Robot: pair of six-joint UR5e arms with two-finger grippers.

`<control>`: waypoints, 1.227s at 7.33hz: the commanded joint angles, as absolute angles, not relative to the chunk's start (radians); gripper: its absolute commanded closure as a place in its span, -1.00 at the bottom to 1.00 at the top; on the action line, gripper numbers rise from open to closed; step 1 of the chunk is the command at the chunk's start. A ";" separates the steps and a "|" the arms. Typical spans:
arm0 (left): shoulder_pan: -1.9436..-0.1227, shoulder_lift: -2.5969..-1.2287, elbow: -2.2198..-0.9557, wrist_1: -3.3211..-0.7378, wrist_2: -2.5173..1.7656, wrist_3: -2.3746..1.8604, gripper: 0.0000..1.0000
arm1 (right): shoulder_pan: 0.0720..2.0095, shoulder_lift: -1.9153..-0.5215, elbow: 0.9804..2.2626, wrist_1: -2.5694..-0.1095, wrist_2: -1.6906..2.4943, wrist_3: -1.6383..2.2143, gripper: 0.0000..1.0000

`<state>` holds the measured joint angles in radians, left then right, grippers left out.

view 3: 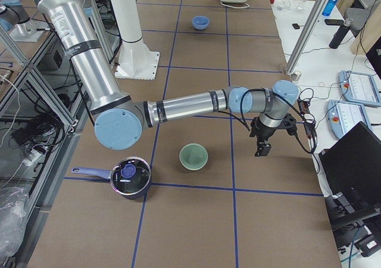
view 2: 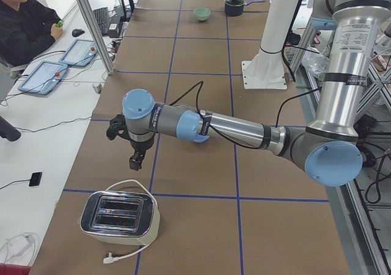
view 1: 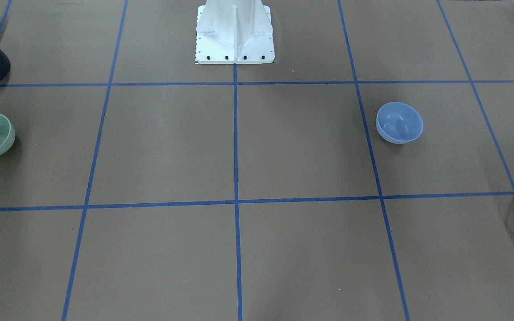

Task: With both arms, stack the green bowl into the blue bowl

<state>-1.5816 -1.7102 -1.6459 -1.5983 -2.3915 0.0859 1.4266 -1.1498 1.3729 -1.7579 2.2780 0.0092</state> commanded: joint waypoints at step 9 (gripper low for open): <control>-1.557 -1.686 -1.696 -1.572 -2.399 0.011 -0.96 | 1.451 -1.218 1.435 -1.759 2.287 0.008 -1.00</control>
<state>-1.5745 -1.6914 -1.6794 -1.5791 -2.4000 0.0603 1.4499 -1.1856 1.3975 -1.7589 2.2841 0.0046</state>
